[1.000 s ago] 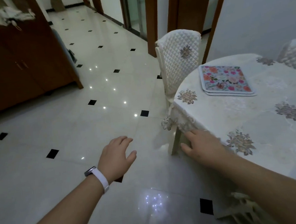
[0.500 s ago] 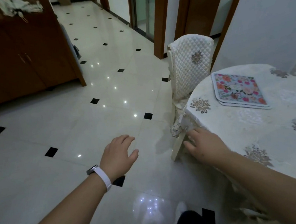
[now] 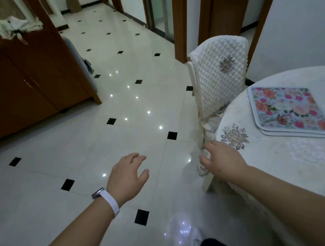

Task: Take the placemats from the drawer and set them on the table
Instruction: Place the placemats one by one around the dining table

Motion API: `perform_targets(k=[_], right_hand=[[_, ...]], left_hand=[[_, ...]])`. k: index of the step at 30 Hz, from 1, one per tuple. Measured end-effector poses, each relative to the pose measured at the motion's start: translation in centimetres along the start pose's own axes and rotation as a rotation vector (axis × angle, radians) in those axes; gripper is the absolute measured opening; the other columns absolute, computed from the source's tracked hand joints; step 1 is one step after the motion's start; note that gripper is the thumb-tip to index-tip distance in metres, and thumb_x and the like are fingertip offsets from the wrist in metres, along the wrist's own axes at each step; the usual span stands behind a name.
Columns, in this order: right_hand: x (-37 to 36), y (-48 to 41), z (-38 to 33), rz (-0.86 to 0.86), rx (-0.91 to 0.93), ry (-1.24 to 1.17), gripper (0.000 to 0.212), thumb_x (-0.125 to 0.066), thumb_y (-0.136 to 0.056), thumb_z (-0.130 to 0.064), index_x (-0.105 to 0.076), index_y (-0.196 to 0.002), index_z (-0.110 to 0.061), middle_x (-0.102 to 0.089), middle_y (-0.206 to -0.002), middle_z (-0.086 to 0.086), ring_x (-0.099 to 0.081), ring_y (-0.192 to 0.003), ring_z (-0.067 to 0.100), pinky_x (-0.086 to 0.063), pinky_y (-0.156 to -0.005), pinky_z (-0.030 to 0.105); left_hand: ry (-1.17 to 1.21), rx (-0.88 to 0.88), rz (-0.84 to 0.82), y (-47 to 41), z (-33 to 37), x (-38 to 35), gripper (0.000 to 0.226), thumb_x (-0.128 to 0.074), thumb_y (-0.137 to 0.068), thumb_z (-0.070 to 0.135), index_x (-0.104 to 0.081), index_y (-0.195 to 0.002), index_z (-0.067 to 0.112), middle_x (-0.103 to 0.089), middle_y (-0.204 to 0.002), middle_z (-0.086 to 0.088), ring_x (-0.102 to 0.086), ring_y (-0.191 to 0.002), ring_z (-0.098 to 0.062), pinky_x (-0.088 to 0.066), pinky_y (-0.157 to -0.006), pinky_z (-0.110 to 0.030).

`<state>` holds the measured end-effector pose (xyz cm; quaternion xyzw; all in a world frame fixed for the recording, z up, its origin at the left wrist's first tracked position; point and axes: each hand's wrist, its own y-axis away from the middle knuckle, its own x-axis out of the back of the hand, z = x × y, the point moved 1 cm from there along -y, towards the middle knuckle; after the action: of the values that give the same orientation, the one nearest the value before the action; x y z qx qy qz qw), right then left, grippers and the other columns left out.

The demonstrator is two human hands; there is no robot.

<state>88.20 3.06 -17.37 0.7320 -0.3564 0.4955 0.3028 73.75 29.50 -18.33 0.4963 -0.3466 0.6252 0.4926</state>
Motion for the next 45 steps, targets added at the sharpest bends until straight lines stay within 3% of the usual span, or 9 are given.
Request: perform_targets(k=[8,25,34,39,45], right_hand=[[3.3,-9.9,3.9,0.055,-0.018,-0.014,0.048,-0.047,-0.095,-0.044,-0.056,-0.133,-0.017,-0.059,-0.128,0.003,-0.055,-0.114,0.024,-0.046,-0.091,0.035],[3.7,-19.3,5.7,-0.022,-0.179,0.021,0.050,-0.045,-0.096,-0.047,-0.053,-0.136,-0.019,-0.055,-0.133,0.001,-0.052,-0.117,0.021,-0.043,-0.092,0.034],[2.4,-28.3,1.2,0.004,-0.365,0.036,0.052,-0.040,-0.093,-0.053,-0.053,-0.134,-0.025,-0.055,-0.134,0.000,-0.050,-0.119,0.020,-0.046,-0.096,0.038],[2.1,-33.3,-2.8,0.003,-0.388,0.068,0.052,-0.039,-0.097,-0.050,-0.048,-0.141,-0.024,-0.049,-0.141,-0.002,-0.044,-0.128,0.021,-0.041,-0.101,0.037],[2.7,-34.7,-4.4,0.030,-0.440,0.082,0.050,-0.042,-0.097,-0.048,-0.050,-0.138,-0.022,-0.050,-0.140,-0.002,-0.043,-0.127,0.021,-0.040,-0.102,0.037]], left_hand=[[-0.022,-0.032,0.048,-10.9,1.8,1.9,0.070,-0.030,-0.079,0.055,-0.058,-0.133,0.021,-0.054,-0.139,-0.005,-0.046,-0.130,-0.024,-0.039,-0.104,-0.042],[0.013,-0.191,-0.052,-25.4,0.5,0.1,0.070,-0.031,-0.079,0.055,-0.059,-0.132,0.020,-0.055,-0.139,-0.005,-0.049,-0.128,-0.025,-0.042,-0.102,-0.042],[0.021,-0.358,-0.117,-37.9,-5.9,2.6,0.071,-0.029,-0.080,0.057,-0.056,-0.135,0.022,-0.053,-0.141,-0.003,-0.047,-0.130,-0.023,-0.039,-0.104,-0.040],[0.017,-0.447,-0.121,-44.0,-9.7,4.5,0.063,-0.035,-0.084,0.052,-0.056,-0.135,0.021,-0.053,-0.141,-0.004,-0.047,-0.129,-0.024,-0.040,-0.103,-0.041],[0.071,-0.534,-0.127,-48.6,-9.5,4.4,0.068,-0.030,-0.082,0.055,-0.058,-0.133,0.021,-0.056,-0.138,-0.005,-0.049,-0.128,-0.023,-0.040,-0.102,-0.039]])
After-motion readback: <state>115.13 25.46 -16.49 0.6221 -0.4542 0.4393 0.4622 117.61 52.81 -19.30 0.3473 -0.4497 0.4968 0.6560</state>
